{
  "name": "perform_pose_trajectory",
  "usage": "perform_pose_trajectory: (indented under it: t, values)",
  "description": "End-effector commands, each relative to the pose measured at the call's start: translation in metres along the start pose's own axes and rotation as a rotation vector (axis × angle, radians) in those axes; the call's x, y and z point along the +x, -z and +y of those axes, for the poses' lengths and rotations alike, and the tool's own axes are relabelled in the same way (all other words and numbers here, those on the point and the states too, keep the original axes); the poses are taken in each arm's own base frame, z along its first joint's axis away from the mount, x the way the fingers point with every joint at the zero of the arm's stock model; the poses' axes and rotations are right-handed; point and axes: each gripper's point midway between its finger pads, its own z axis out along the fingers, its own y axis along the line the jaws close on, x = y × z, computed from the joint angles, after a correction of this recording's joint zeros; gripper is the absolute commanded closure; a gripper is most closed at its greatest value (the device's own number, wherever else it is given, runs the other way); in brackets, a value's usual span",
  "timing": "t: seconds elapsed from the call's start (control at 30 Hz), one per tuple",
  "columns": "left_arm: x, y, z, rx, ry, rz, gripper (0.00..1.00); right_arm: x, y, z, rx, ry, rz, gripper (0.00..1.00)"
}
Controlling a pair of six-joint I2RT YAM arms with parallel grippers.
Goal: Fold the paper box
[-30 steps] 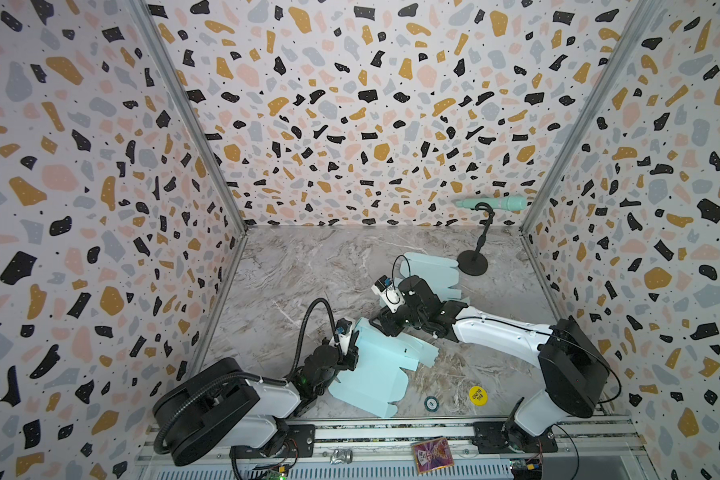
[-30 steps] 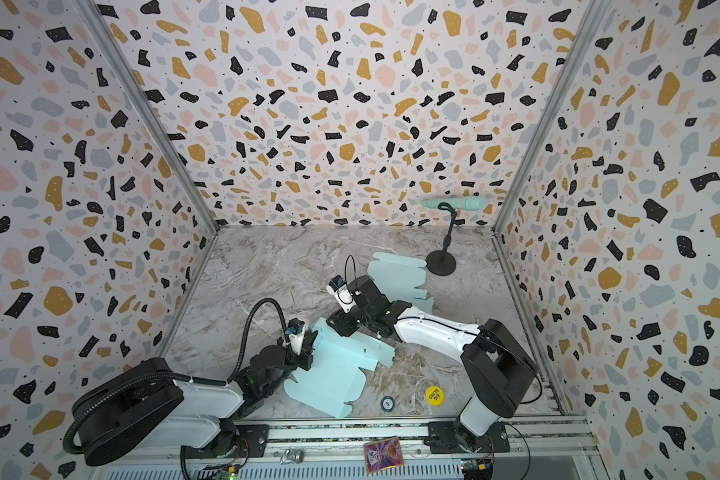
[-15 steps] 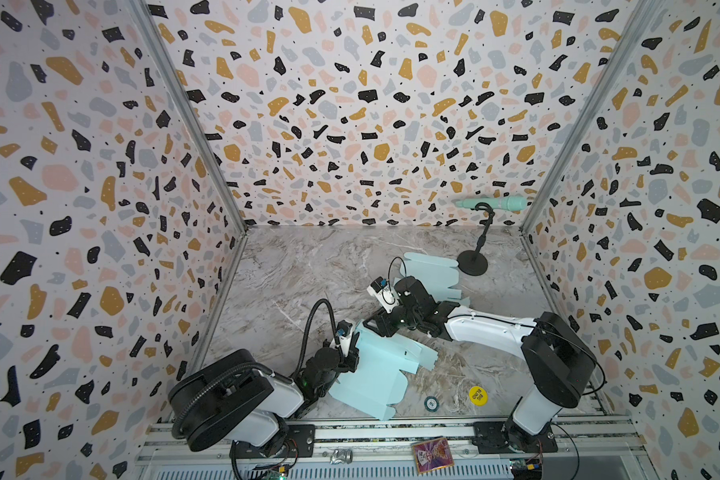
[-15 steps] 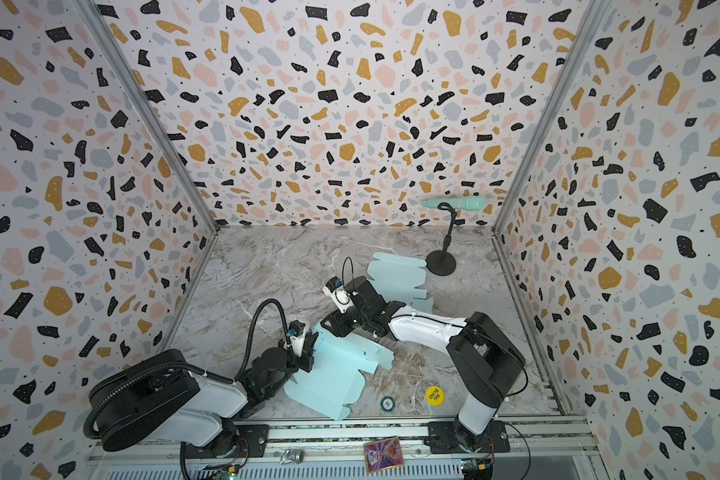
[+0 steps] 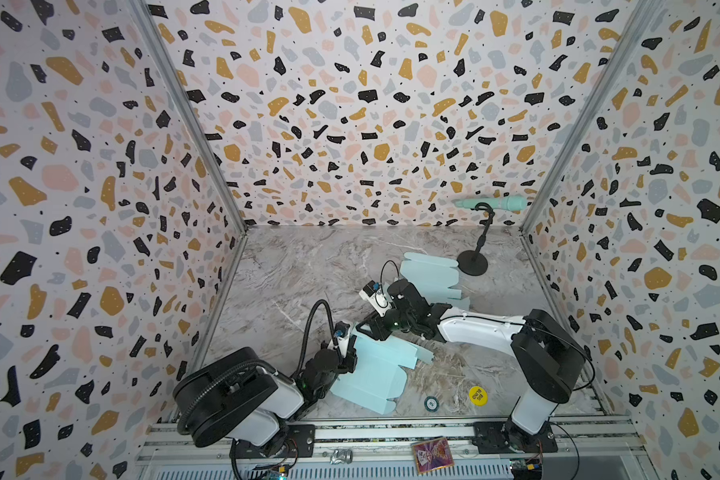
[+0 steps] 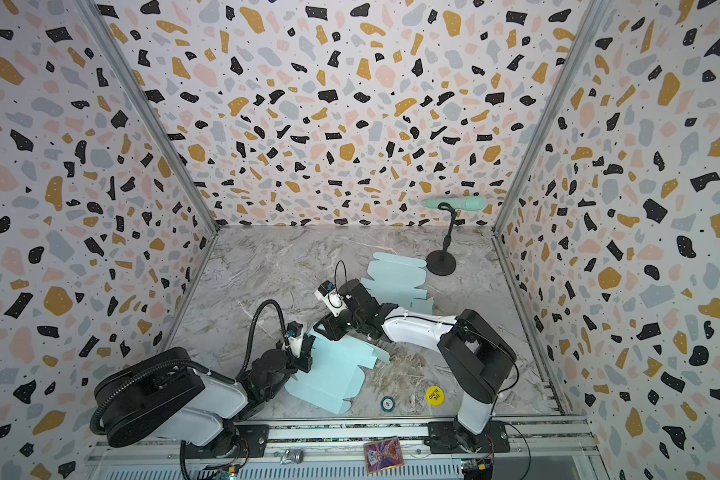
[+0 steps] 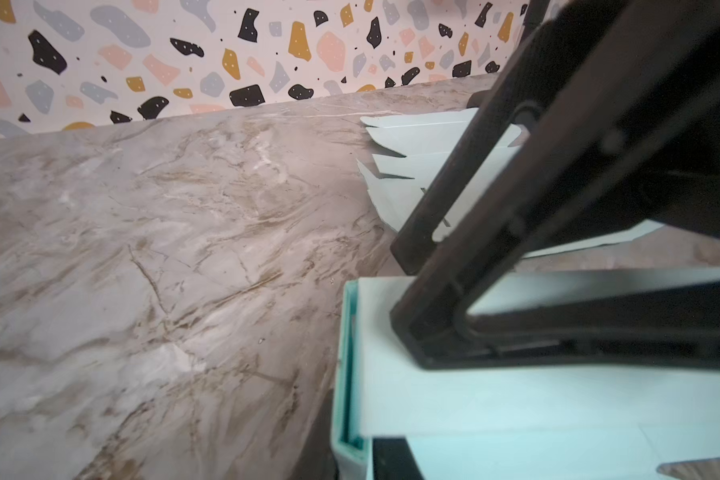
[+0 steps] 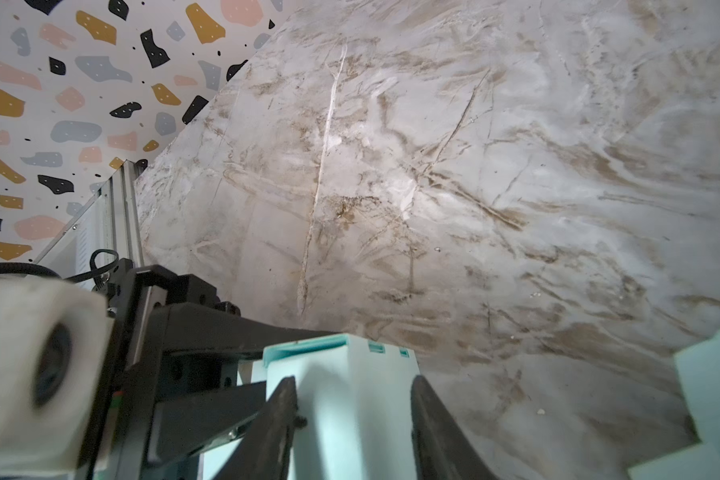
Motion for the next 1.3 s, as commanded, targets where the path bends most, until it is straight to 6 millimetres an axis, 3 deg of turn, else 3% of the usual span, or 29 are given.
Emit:
perform_pose_trajectory:
  t: [0.0,0.13,0.37,0.8,0.9,1.0,1.17,1.27]
  values:
    - [-0.022,-0.002,-0.005,0.008,0.020,-0.081,0.91,0.052,-0.008,-0.009,0.053,-0.052,0.171,0.55]
    - [-0.020,-0.002,-0.003,-0.003,0.015,-0.079,0.93,0.056,-0.008,-0.008,0.059,-0.069,0.179,0.55]
    - [-0.012,-0.006,-0.003,-0.006,0.012,-0.060,0.83,0.054,-0.009,-0.004,0.051,-0.087,0.168,0.55]
    - [-0.004,-0.011,-0.001,-0.022,0.017,-0.054,0.83,0.056,-0.008,-0.008,0.076,-0.098,0.168,0.57]
    - [-0.005,-0.014,-0.004,-0.016,0.018,-0.055,0.94,0.060,-0.007,-0.011,0.094,-0.108,0.173,0.57]
    - [-0.002,-0.016,-0.002,-0.023,0.013,-0.051,0.95,0.062,-0.007,-0.017,0.123,-0.125,0.173,0.57]
    - [0.001,-0.016,-0.003,-0.019,0.016,-0.042,0.84,0.059,-0.003,-0.017,0.138,-0.136,0.154,0.57]
    - [0.001,-0.016,-0.006,-0.002,0.025,-0.041,0.82,0.058,0.000,-0.018,0.148,-0.137,0.144,0.57]
